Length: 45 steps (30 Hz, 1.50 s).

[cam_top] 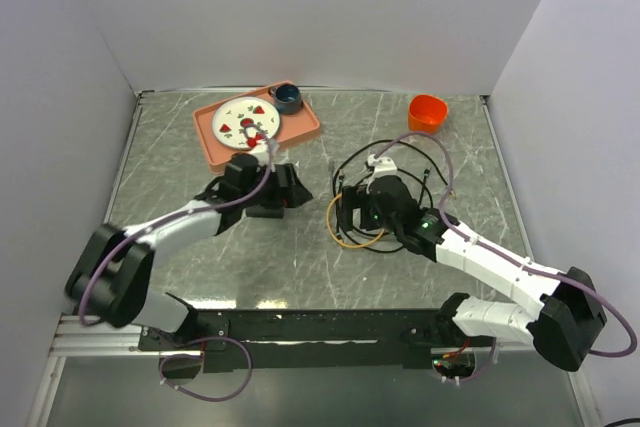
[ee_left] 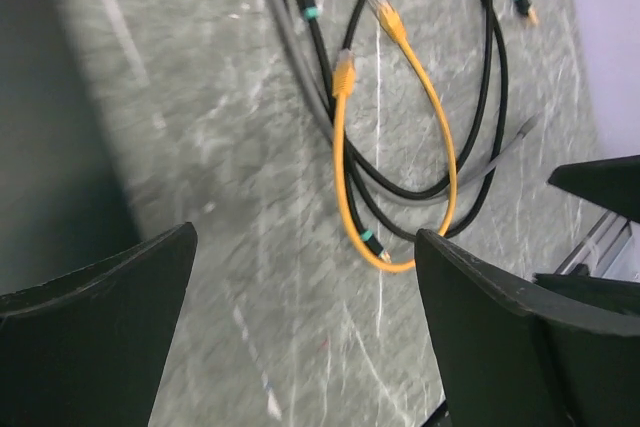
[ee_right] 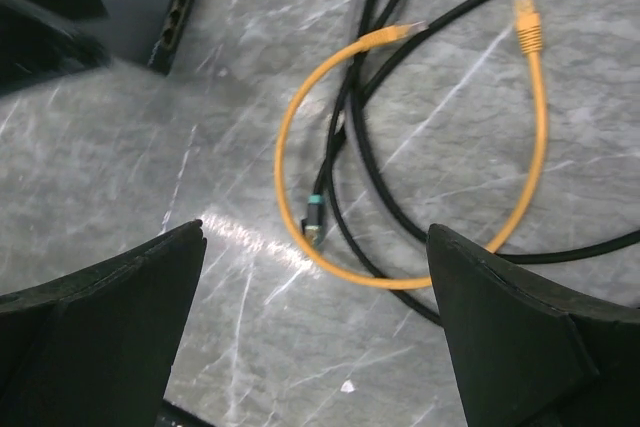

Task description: Insert the plug into the switch port

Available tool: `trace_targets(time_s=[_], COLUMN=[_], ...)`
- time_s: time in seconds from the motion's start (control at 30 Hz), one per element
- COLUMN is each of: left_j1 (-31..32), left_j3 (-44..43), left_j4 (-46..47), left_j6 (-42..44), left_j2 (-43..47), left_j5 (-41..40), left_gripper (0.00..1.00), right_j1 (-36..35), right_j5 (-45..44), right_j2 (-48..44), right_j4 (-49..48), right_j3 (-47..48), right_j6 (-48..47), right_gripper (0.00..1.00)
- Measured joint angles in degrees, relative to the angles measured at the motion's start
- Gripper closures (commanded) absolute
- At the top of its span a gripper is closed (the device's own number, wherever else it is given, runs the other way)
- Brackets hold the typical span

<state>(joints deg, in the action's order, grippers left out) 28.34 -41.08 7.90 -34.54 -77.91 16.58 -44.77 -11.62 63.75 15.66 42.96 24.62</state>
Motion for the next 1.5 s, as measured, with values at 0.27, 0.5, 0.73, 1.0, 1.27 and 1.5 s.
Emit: trace_targets(time_s=[0.27, 0.5, 0.73, 1.0, 1.27, 1.5], left_j1=[5.9, 8.1, 8.5, 9.7, 21.5, 26.2], left_j3=[-9.9, -12.8, -13.3, -8.1, 0.5, 7.5], left_j4=[4.5, 6.7, 10.3, 14.0, 16.8, 20.8], left_j6=[0.0, -0.3, -1.7, -2.3, -2.6, -5.7], left_j2=[-19.3, -26.0, -29.9, -24.8, -8.2, -2.0], left_j5=[0.0, 1.6, 5.0, 4.9, -10.1, -17.6], left_gripper=[0.05, 0.43, 0.99, 0.99, 0.99, 0.99], right_j1=[13.8, 15.2, 15.2, 18.1, 22.0, 23.5], right_j5=[9.0, 14.5, 18.1, 24.8, 35.0, 41.1], right_j2=[-8.3, -9.7, -9.1, -9.6, -10.0, -12.2], right_j4=[-2.7, -3.1, -4.7, -8.9, -19.2, -30.2], right_j3=[-5.5, -7.1, -7.8, -9.7, -14.3, -21.2], right_j6=[1.0, 1.5, 2.8, 6.3, 16.7, 26.0], right_gripper=[0.00, 0.00, 0.00, 0.00, 0.01, 0.05])
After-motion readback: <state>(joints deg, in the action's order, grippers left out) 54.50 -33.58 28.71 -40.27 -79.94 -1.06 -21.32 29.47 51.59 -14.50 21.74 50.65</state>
